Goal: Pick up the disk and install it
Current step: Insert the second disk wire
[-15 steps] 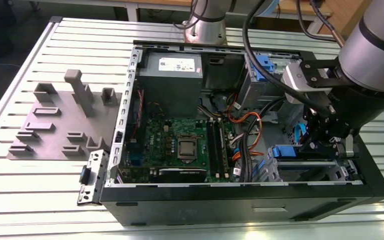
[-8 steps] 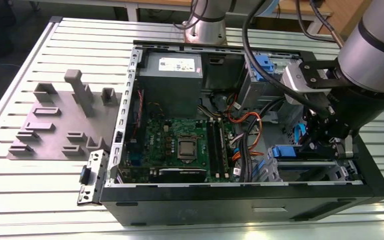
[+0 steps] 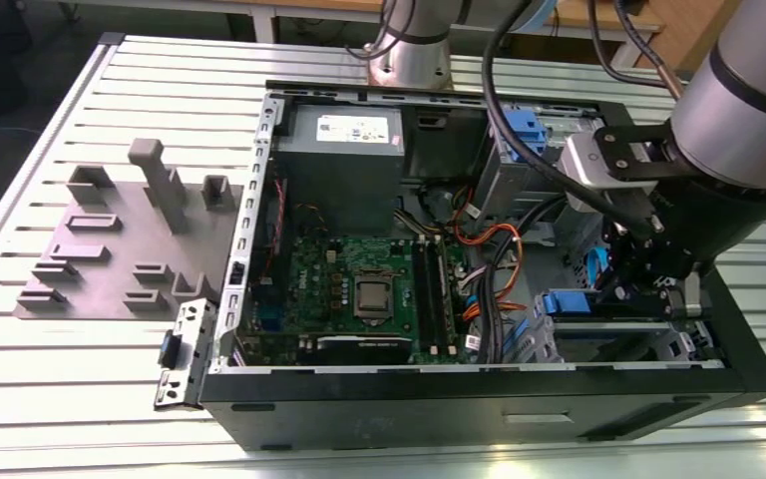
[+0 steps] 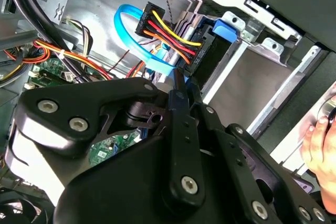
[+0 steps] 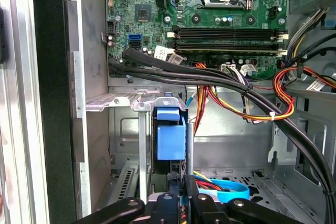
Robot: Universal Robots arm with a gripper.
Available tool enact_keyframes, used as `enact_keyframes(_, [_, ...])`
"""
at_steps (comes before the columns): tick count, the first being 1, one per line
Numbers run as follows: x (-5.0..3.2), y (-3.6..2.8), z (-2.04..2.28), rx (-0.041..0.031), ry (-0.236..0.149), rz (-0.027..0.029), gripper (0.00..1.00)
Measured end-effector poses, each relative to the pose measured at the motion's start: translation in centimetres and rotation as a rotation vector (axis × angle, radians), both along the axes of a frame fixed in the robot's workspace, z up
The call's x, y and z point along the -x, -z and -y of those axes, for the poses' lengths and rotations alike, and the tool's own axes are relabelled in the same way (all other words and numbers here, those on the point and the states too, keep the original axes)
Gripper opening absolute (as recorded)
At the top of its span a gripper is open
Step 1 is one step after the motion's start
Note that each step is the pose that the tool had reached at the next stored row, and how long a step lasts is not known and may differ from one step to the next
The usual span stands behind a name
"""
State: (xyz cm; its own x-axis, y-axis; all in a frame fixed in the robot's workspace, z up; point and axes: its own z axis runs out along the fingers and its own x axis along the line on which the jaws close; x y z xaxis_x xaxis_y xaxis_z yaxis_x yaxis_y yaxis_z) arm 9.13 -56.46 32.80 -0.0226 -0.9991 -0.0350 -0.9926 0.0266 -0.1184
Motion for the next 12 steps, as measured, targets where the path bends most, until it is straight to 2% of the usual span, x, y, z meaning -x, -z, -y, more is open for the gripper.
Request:
enact_keyframes(8, [-0.01, 0.10, -0.01, -0.0017, 0.000, 0.0003, 0.17])
enact_keyframes(9, [-0.01, 0.09, -0.01, -0.0015, 0.000, 0.0002, 0.23])
enact_keyframes(11, [-0.01, -0.16, -0.01, -0.0006, 0.000, 0.0001, 0.23])
enact_keyframes(12, [-0.01, -0.35, -0.01, -0.0011, 0.000, 0.0000, 0.29])
